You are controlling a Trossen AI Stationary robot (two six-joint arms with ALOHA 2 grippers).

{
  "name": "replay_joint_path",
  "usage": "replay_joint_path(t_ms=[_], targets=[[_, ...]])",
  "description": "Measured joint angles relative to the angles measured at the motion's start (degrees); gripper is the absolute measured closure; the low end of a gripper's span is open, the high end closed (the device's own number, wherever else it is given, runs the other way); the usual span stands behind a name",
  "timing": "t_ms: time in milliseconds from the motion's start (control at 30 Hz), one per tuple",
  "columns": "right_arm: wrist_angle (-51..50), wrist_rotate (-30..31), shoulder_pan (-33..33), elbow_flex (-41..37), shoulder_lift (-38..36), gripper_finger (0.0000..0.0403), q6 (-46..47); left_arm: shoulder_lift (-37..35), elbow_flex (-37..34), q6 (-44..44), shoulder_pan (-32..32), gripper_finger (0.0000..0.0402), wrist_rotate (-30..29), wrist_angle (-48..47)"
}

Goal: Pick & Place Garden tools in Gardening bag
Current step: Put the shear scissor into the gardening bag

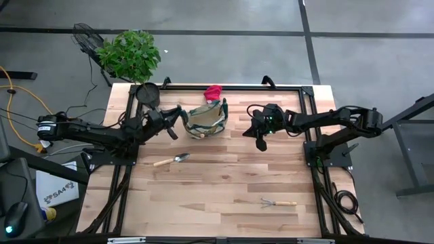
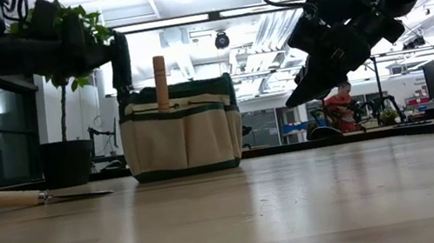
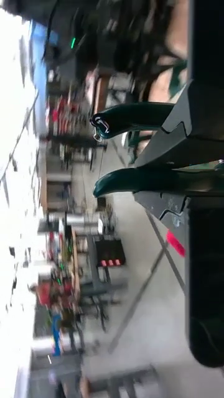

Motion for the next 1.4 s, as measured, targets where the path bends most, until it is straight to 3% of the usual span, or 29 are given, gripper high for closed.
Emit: replay_joint_path(t_ms=[433, 833, 1033, 1233, 1400], targets=[[0.1, 0.0, 0.0, 0.0, 0.3, 0.0399, 0.0, 0.0, 0.0, 16.7, 0.0, 0.0367, 19.0, -0.4], [2.0, 2.9, 0.0, 0.0, 8.7, 0.0399, 0.1, 0.0, 0.0, 20.3, 0.0, 0.0367, 23.9, -2.2], [3.2, 2.7, 0.0, 0.0, 9.2, 0.0399, 0.1, -0.2, 0.0, 20.8, 0.0, 0.0367, 25.6, -3.9], [3.2, 2.6, 0.0, 0.0, 9.1, 0.0399, 0.3, -3.8, 0.0, 22.3, 0.0, 0.0367, 26.8, -5.6], [3.2, 2.5, 0.0, 0.0, 9.1, 0.0399, 0.3, -8.4, 0.0, 21.9, 0.0, 0.0367, 26.9, -12.4]])
